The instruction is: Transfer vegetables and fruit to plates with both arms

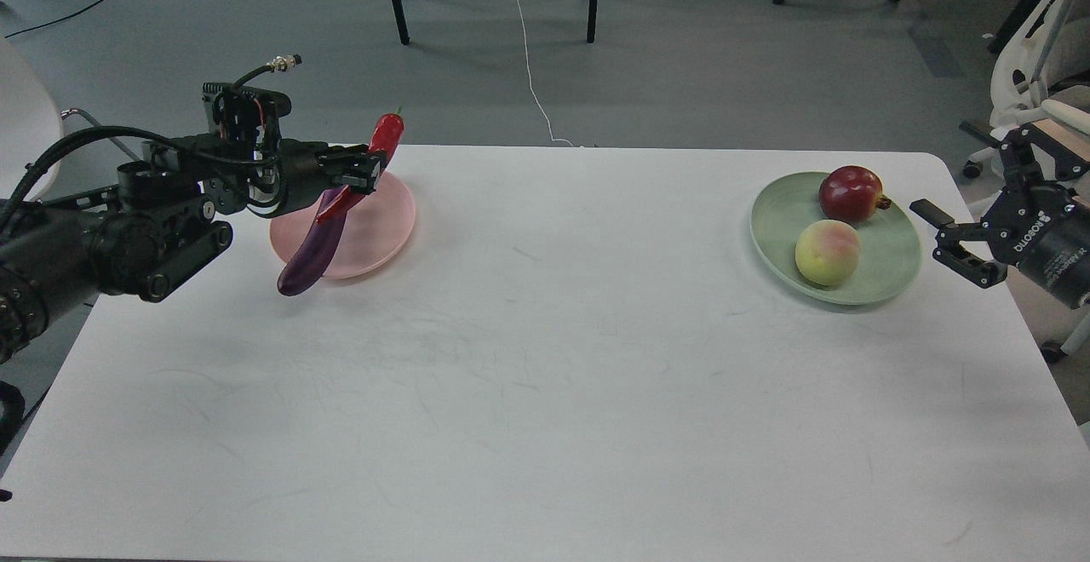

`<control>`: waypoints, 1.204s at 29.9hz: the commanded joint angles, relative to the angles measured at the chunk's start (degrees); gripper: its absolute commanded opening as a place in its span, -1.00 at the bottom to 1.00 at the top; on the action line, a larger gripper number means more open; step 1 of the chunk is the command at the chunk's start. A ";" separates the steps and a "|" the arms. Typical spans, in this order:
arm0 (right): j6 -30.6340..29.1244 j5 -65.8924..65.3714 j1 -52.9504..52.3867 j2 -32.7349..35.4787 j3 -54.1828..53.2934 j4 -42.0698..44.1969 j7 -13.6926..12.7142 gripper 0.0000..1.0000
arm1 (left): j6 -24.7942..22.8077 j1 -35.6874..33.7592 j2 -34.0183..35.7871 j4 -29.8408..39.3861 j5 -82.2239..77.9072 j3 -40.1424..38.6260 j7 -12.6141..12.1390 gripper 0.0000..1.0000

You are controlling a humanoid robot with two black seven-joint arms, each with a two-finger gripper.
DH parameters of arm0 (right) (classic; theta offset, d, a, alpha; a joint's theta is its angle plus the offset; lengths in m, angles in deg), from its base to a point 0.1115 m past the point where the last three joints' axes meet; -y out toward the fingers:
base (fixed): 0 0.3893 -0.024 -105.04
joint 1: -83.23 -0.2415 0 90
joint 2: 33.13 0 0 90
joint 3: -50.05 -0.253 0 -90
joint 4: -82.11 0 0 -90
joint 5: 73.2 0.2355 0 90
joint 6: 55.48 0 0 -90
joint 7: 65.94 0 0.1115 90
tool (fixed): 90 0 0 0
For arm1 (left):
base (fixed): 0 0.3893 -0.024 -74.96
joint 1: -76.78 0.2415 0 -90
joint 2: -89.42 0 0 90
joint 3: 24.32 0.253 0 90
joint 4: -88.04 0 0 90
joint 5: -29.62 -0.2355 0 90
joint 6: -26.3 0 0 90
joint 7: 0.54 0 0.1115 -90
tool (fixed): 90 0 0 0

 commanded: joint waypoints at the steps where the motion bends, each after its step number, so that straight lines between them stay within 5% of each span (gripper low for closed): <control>1: 0.00 -0.01 0.00 0.02 0.00 0.00 0.00 0.99 | -1.36 0.42 -1.11 -1.47 0.15 0.10 -0.17 -0.74; 16: 0.00 -0.01 0.09 0.02 0.09 0.00 0.00 0.99 | -1.98 1.83 -3.31 -4.72 0.94 0.89 -1.05 -0.38; 24: 0.00 0.07 0.09 0.28 0.09 0.00 0.00 0.99 | -1.90 2.00 -3.31 -4.90 0.94 0.89 -1.05 0.23; 36: 0.00 0.07 0.09 0.72 0.00 -0.09 0.00 0.99 | -0.93 0.86 -2.96 -4.11 2.33 -0.34 0.26 0.83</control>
